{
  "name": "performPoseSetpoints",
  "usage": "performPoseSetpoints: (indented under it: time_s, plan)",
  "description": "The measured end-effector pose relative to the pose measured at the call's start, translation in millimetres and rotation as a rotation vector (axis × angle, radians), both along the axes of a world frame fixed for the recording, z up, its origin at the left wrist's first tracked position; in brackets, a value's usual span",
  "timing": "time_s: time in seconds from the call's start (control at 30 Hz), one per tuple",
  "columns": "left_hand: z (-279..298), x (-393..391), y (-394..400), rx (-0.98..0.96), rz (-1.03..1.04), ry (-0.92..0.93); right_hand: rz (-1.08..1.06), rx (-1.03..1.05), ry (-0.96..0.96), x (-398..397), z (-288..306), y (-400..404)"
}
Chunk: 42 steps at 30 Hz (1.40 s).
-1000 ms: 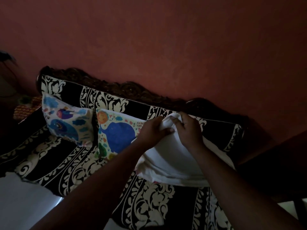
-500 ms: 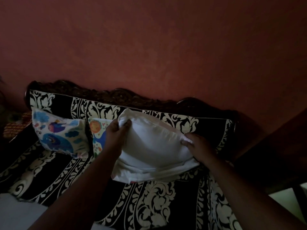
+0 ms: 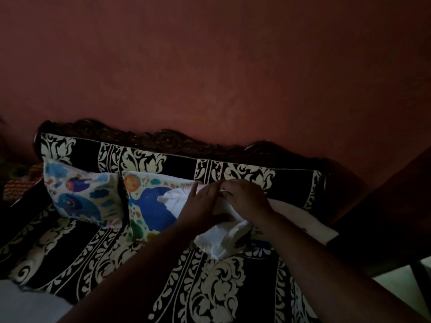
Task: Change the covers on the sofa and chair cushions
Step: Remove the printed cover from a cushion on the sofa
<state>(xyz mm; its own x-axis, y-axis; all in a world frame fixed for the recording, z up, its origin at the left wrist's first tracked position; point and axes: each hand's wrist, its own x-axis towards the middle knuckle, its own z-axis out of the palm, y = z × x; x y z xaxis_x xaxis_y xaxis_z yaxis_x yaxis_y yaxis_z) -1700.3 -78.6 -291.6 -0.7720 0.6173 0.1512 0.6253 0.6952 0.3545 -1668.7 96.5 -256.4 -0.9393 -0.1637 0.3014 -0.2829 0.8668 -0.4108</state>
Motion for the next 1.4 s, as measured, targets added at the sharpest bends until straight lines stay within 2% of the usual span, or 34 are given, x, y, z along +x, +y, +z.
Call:
performPoseSetpoints:
  time_s: [0.1, 0.2, 0.3, 0.4, 0.47, 0.53, 0.6, 0.7, 0.73, 0.8, 0.87, 0.97, 1.13, 1.23, 1.3, 1.4]
  plan:
    - [7, -7, 14, 0.232, 0.071, 0.069, -0.002, -0.12, 0.032, 1, 17, 9]
    - [19, -12, 19, 0.297, 0.095, 0.14, 0.005, -0.188, 0.012, 4, 17, 19]
    - [18, -5, 16, 0.384, 0.184, 0.066, -0.06, -0.438, -0.002, 10, 3, 31]
    - [13, -3, 2, 0.457, 0.298, -0.004, -0.124, -0.708, -0.215, 20, -26, 53]
    - [14, -4, -8, 0.492, 0.313, -0.063, -0.145, -0.653, -0.388, 25, -45, 65]
    - [19, -1, -13, 0.541, 0.316, -0.131, -0.139, -0.5, -0.43, 27, -53, 69]
    - [30, 6, -11, 0.613, 0.33, -0.196, -0.066, -0.47, -0.406, 29, -50, 66]
    - [46, 12, -11, 0.769, 0.371, -0.278, 0.034, -0.663, -0.319, 34, -41, 64]
    - [50, 12, -12, 0.813, 0.379, -0.293, 0.001, -0.635, -0.257, 36, -39, 62]
    - [58, 13, -12, 0.858, 0.4, -0.31, -0.173, -0.428, -0.127, 35, -40, 60]
    - [60, 13, -9, 0.846, 0.404, -0.303, -0.28, -0.409, -0.103, 31, -44, 55]
    - [52, 11, -5, 0.765, 0.397, -0.227, -0.307, -0.531, -0.12, 24, -44, 43]
    - [43, 10, -7, 0.604, 0.114, -0.119, -0.34, -0.59, -0.108, 19, -43, 28]
    - [47, 8, -1, 0.561, 0.332, -0.192, -0.309, -0.47, -0.032, 16, -36, 32]
    - [48, 5, 3, 0.583, 0.503, -0.162, -0.248, -0.432, 0.012, 15, -31, 36]
    - [47, 4, 3, 0.707, 0.535, -0.14, -0.18, -0.384, -0.008, 13, -37, 51]
